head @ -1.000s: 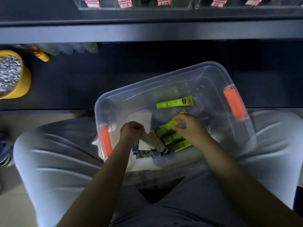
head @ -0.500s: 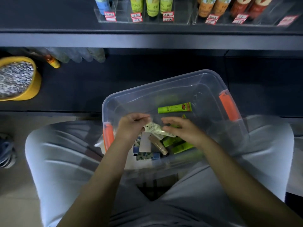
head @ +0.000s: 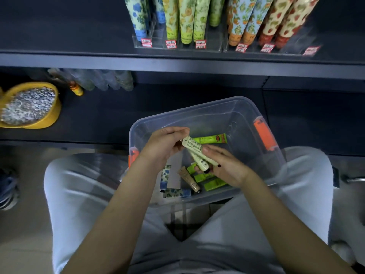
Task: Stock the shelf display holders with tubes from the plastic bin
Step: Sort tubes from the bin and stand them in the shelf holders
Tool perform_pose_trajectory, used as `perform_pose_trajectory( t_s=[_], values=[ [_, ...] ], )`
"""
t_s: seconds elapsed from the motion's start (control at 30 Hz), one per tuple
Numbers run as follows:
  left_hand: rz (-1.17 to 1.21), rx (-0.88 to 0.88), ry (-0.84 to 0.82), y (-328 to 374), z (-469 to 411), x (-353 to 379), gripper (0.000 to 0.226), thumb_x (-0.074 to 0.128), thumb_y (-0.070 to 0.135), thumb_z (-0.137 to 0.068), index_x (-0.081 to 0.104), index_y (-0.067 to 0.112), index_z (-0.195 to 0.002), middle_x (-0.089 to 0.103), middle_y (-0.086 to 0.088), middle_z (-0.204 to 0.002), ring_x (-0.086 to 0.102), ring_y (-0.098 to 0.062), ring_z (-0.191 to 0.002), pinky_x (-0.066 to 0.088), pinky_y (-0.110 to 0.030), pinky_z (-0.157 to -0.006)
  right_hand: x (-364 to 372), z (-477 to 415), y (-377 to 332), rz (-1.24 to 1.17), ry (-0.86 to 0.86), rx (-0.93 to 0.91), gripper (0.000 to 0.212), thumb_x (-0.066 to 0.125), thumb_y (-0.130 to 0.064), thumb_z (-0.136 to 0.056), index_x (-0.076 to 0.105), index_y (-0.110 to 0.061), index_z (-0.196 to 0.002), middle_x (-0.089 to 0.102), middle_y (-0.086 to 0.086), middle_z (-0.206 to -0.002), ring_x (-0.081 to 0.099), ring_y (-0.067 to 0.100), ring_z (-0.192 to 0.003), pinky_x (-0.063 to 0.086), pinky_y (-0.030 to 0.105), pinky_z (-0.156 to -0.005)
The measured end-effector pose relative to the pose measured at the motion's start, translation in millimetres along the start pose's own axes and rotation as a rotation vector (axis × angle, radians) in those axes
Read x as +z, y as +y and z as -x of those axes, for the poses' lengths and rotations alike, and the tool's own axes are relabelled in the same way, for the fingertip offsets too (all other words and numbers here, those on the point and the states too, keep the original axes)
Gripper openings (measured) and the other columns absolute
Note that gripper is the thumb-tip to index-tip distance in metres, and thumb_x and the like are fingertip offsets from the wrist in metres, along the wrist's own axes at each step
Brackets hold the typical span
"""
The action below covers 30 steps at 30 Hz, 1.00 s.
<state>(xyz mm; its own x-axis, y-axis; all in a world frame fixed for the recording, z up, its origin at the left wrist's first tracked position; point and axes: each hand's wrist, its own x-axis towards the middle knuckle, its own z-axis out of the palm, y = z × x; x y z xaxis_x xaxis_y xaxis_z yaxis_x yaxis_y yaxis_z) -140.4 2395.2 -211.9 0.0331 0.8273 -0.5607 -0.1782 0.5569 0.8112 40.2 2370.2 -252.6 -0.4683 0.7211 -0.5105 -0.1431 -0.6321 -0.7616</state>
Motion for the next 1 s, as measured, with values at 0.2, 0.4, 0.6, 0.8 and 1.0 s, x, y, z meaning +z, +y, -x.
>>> perform_pose_trajectory(
  t_s=[0.2, 0.4, 0.6, 0.8, 1.0],
  values=[
    [0.165, -0.093, -0.181, 1, 11, 1, 0.026, 0.056, 0.015, -0.093, 0.063, -0.001, -0.113, 0.068, -0.008, -0.094, 0.061, -0.014, -0.087, 0.057, -0.02, -0.076, 7, 11, -1, -0.241, 0.062, 0.018, 0.042, 0.052, -0.042, -0.084, 0.065, -0.009, -0.105, 0.069, 0.01, -0.081, 0.06, 0.02, -0.061, 0.055, 0.031, -0.063],
    [0.056, 0.011, -0.225, -10, 17, 7, 0.021, 0.059, 0.009, -0.09, 0.062, -0.001, -0.109, 0.065, -0.008, -0.095, 0.06, -0.016, -0.091, 0.055, -0.019, -0.078, 15, 18, -1, -0.261, 0.082, 0.018, 0.041, 0.048, -0.045, -0.087, 0.07, -0.011, -0.094, 0.068, 0.011, -0.077, 0.06, 0.021, -0.057, 0.054, 0.03, -0.061],
    [0.008, 0.077, -0.231, -10, 22, 8, 0.014, 0.06, 0.012, -0.089, 0.062, 0.003, -0.1, 0.065, -0.007, -0.089, 0.059, -0.015, -0.081, 0.053, -0.022, -0.076, 20, 18, 0, -0.313, 0.064, -0.003, 0.047, 0.045, -0.045, -0.088, 0.066, -0.008, -0.109, 0.07, 0.014, -0.094, 0.068, 0.024, -0.078, 0.056, 0.032, -0.071],
    [0.024, 0.105, -0.17, -6, 23, -1, 0.019, 0.059, 0.019, -0.091, 0.061, 0.007, -0.104, 0.064, -0.016, -0.107, 0.062, -0.028, -0.101, 0.051, -0.039, -0.096, 16, 13, 1, -0.278, 0.207, -0.056, 0.05, 0.038, -0.047, -0.096, 0.062, -0.011, -0.12, 0.066, 0.008, -0.118, 0.06, 0.021, -0.111, 0.045, 0.038, -0.097],
    [0.085, 0.112, -0.037, 3, 24, -1, 0.022, 0.061, 0.024, -0.091, 0.062, 0.008, -0.105, 0.06, -0.015, -0.1, 0.063, -0.028, -0.09, 0.055, -0.044, -0.086, 15, 17, -16, -0.37, 0.249, -0.14, 0.041, 0.037, -0.038, -0.099, 0.061, -0.014, -0.122, 0.055, 0.0, -0.079, 0.045, 0.01, -0.062, 0.043, 0.028, -0.072]
  ],
)
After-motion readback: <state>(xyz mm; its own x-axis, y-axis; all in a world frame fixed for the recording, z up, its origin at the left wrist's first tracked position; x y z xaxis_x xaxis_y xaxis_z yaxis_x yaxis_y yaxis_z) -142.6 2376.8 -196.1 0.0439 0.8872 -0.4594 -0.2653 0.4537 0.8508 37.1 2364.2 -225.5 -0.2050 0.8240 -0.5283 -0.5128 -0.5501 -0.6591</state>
